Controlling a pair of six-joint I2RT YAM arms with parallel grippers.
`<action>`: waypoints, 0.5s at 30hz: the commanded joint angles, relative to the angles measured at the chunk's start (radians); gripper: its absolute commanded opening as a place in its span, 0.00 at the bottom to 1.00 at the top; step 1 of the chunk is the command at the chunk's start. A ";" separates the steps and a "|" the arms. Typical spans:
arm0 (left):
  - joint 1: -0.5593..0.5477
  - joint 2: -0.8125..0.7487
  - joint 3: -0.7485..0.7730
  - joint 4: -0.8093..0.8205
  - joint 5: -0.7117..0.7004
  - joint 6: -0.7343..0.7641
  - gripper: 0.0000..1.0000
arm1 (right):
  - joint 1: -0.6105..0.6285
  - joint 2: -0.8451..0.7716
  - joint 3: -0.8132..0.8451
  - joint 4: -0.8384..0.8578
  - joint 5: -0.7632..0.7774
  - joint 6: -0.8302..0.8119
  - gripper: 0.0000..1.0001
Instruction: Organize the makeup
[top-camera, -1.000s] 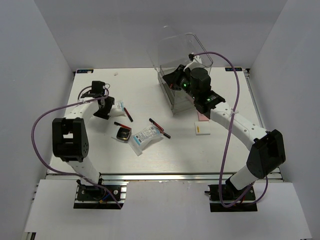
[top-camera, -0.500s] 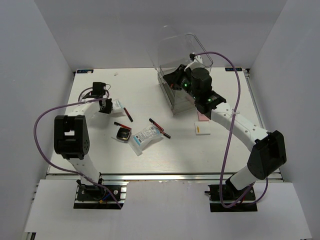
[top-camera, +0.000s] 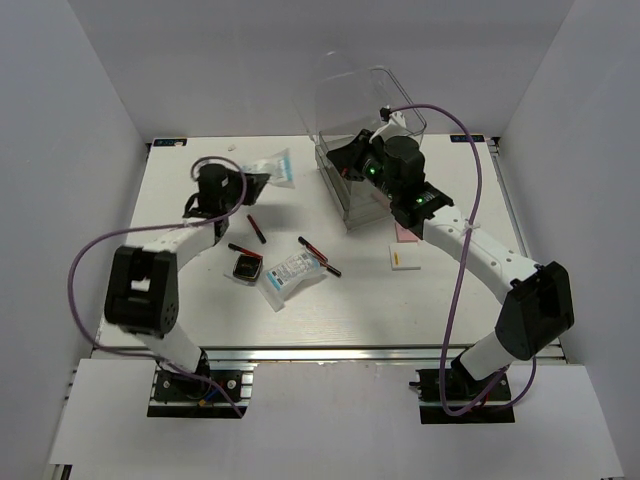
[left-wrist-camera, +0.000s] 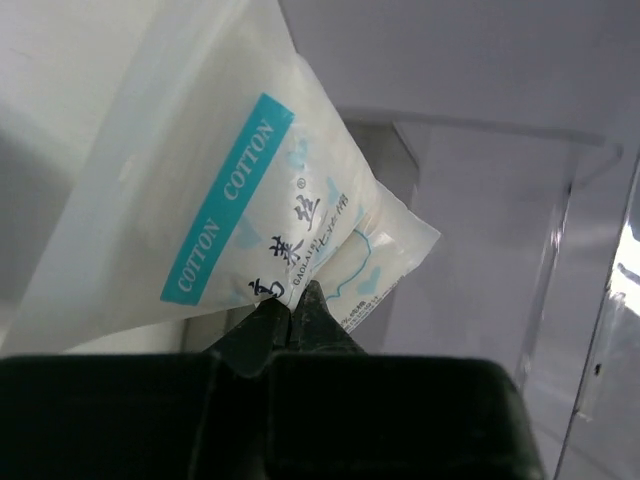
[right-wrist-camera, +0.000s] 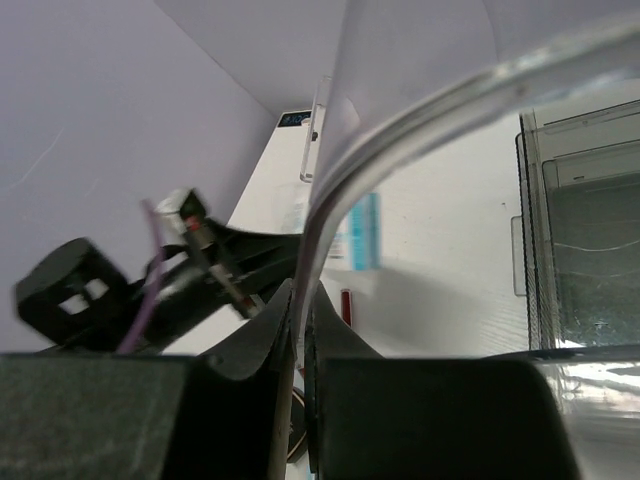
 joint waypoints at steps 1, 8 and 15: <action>-0.064 0.132 0.114 0.365 0.247 0.011 0.00 | -0.008 -0.087 0.041 0.182 0.009 -0.032 0.00; -0.141 0.423 0.430 0.531 0.434 0.031 0.00 | -0.008 -0.090 0.064 0.177 0.007 -0.016 0.00; -0.182 0.562 0.642 0.491 0.498 0.083 0.02 | -0.008 -0.091 0.071 0.177 0.007 -0.010 0.00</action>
